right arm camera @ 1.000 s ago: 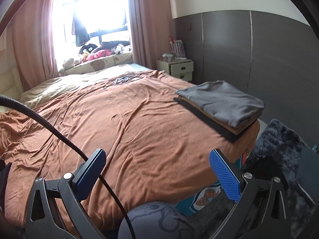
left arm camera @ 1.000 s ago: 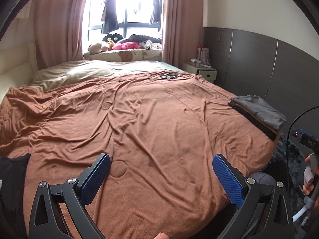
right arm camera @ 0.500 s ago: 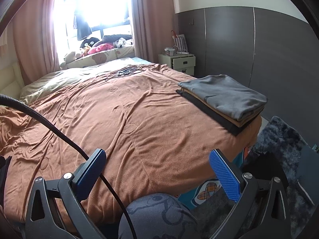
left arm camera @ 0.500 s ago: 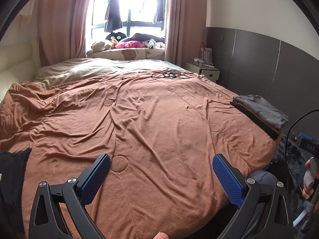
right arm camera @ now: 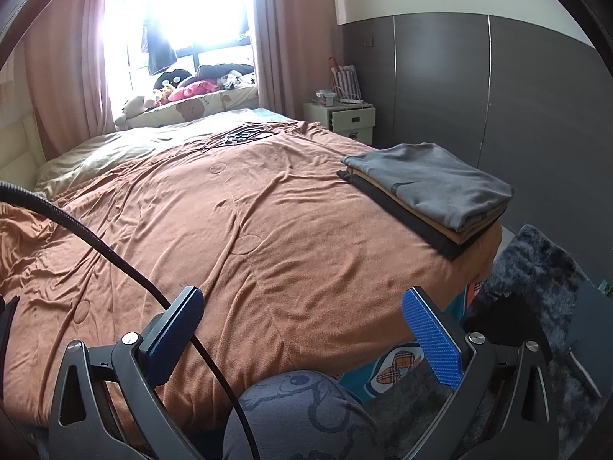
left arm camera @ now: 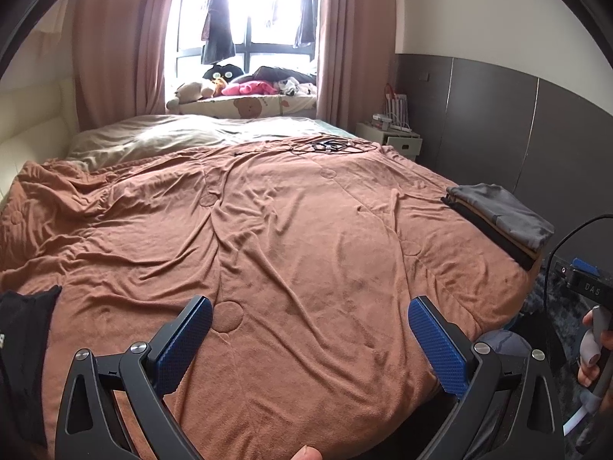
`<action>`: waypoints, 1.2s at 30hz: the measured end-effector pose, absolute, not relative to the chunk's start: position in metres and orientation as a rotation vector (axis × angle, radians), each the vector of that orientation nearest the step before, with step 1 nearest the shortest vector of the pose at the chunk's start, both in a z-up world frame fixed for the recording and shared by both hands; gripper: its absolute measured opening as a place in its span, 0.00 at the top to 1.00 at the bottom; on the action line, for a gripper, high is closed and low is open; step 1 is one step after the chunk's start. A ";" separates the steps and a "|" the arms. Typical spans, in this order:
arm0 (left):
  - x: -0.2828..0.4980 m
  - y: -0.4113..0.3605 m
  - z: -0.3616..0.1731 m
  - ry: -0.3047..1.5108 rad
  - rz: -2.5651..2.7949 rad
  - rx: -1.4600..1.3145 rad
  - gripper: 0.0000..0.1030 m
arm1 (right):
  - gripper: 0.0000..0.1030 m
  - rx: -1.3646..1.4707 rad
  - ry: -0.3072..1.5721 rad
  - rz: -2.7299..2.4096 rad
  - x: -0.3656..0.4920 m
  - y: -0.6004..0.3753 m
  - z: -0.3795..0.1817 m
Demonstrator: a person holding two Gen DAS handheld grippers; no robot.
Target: Fold small clothes
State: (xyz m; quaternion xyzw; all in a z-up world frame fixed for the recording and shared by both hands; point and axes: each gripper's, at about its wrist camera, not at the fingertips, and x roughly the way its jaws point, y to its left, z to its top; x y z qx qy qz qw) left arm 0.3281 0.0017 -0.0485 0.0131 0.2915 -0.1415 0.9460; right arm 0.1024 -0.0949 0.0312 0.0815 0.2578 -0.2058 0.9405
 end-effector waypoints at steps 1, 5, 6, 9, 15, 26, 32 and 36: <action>0.328 0.002 -0.049 0.596 -0.288 0.024 0.00 | 0.00 0.165 0.527 -0.417 0.103 -0.095 0.031; 0.327 0.002 -0.048 0.595 -0.286 0.019 0.00 | 0.00 0.166 0.530 -0.411 0.102 -0.095 0.032; 0.326 0.003 -0.049 0.595 -0.285 0.018 0.00 | 0.00 0.164 0.531 -0.409 0.102 -0.096 0.032; 0.324 0.004 -0.048 0.593 -0.279 0.015 0.00 | 0.00 0.160 0.533 -0.404 0.101 -0.096 0.032; 0.322 0.004 -0.048 0.590 -0.279 0.014 0.00 | 0.00 0.138 0.536 -0.399 0.101 -0.092 0.033; 0.321 0.005 -0.048 0.589 -0.278 0.014 0.00 | 0.00 0.151 0.553 -0.388 0.103 -0.093 0.033; 0.320 0.005 -0.048 0.589 -0.279 0.012 0.00 | 0.00 0.142 0.551 -0.394 0.103 -0.089 0.034; 0.316 0.005 -0.047 0.587 -0.280 0.012 0.00 | 0.00 0.152 0.552 -0.397 0.101 -0.089 0.033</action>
